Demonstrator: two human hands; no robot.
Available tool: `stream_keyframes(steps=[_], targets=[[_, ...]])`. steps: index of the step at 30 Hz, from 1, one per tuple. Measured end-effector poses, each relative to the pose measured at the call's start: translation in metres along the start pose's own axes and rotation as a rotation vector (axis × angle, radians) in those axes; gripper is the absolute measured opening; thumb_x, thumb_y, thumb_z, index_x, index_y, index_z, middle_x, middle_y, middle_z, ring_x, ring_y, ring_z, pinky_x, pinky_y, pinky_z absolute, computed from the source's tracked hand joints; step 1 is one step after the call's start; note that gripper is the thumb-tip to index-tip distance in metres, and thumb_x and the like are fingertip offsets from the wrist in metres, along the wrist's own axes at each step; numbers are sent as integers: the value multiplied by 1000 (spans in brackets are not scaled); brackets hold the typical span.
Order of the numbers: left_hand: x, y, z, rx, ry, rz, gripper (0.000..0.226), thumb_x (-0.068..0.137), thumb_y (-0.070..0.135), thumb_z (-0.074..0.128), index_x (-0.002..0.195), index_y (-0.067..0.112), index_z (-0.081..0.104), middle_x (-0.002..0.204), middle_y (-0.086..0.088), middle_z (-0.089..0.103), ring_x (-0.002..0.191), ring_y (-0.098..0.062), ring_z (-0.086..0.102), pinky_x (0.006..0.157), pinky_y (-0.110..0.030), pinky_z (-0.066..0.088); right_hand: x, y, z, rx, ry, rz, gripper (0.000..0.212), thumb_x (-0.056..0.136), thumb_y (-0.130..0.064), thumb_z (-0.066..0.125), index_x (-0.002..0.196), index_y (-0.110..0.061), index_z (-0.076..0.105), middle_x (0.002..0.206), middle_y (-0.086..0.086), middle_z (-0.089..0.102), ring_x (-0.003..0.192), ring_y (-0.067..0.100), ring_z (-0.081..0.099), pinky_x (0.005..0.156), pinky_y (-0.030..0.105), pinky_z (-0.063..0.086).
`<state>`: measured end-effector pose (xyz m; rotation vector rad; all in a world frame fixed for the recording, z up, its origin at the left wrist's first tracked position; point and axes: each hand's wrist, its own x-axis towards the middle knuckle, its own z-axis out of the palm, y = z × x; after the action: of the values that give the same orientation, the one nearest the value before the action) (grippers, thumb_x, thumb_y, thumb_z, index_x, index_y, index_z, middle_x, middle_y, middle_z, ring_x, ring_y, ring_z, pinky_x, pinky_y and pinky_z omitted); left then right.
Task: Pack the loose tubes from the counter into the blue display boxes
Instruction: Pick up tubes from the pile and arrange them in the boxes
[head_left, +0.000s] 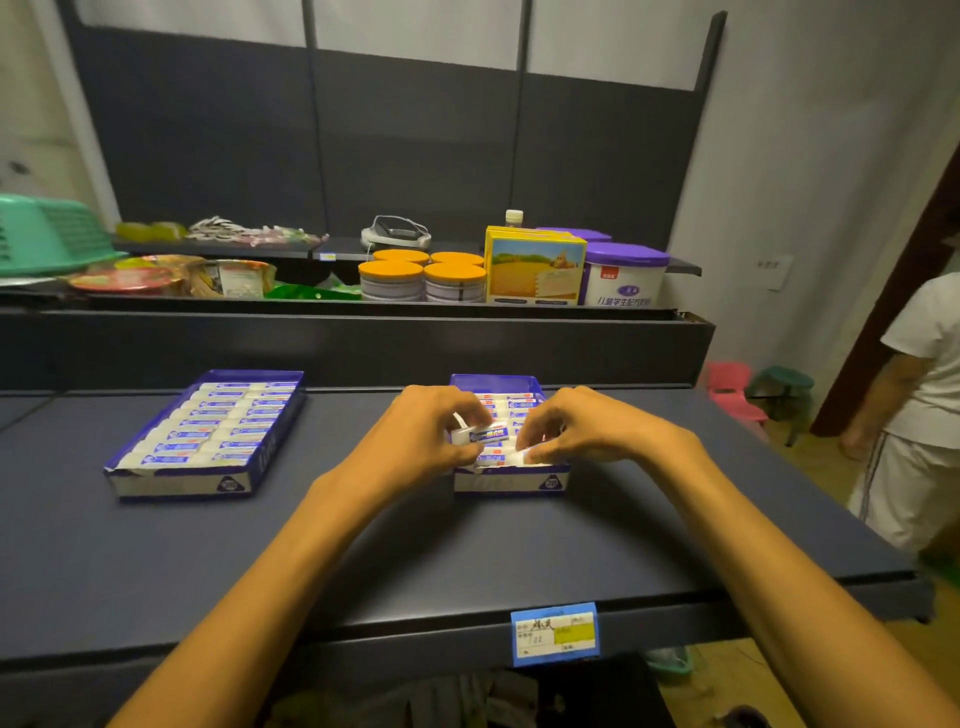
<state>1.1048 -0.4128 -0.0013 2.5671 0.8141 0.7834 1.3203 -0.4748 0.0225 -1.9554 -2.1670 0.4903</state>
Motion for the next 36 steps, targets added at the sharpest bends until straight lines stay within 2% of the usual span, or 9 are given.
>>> stream_keyframes(steps=[3, 8, 16, 27, 32, 36], targets=[[-1, 1, 2, 18, 13, -1, 29, 79, 22, 77, 108, 23, 69, 107, 7, 67, 90, -7, 62, 73, -21, 56, -2, 1, 1, 20, 7, 10, 27, 90, -26, 67, 115, -17, 69, 119, -3, 64, 105, 13, 57, 62, 12, 47], [-1, 0, 3, 32, 40, 1, 28, 80, 23, 77, 107, 23, 69, 106, 6, 67, 92, -9, 62, 74, -29, 58, 2, 2, 5, -22, 55, -8, 24, 87, -27, 71, 109, -18, 72, 116, -2, 67, 101, 12, 57, 60, 11, 44], [1, -2, 4, 39, 50, -8, 29, 81, 24, 76, 109, 21, 68, 110, 4, 67, 94, -10, 62, 76, -34, 58, 5, 5, 1, 0, 7, -22, 27, 88, -27, 69, 113, -18, 70, 120, -2, 65, 103, 13, 56, 56, 10, 43], [2, -3, 0, 43, 62, -40, 30, 80, 25, 76, 109, 22, 68, 110, 3, 67, 92, -10, 63, 76, -31, 59, 14, 8, 4, -41, -22, -47, 26, 86, -25, 71, 112, -17, 70, 121, -2, 65, 98, 9, 55, 56, 8, 43], [4, -2, 0, 50, 69, -48, 30, 81, 24, 76, 109, 20, 68, 111, 1, 67, 93, -12, 63, 75, -30, 59, 16, 1, 3, -24, -15, -77, 24, 88, -29, 69, 109, -18, 71, 115, -3, 67, 80, 4, 57, 54, 8, 42], [6, -1, 0, 54, 70, -47, 30, 81, 24, 75, 110, 19, 68, 111, 1, 67, 94, -12, 63, 75, -29, 59, 23, -5, 10, -87, -1, -63, 27, 88, -31, 69, 110, -16, 71, 116, 2, 68, 89, 11, 59, 61, 12, 45]])
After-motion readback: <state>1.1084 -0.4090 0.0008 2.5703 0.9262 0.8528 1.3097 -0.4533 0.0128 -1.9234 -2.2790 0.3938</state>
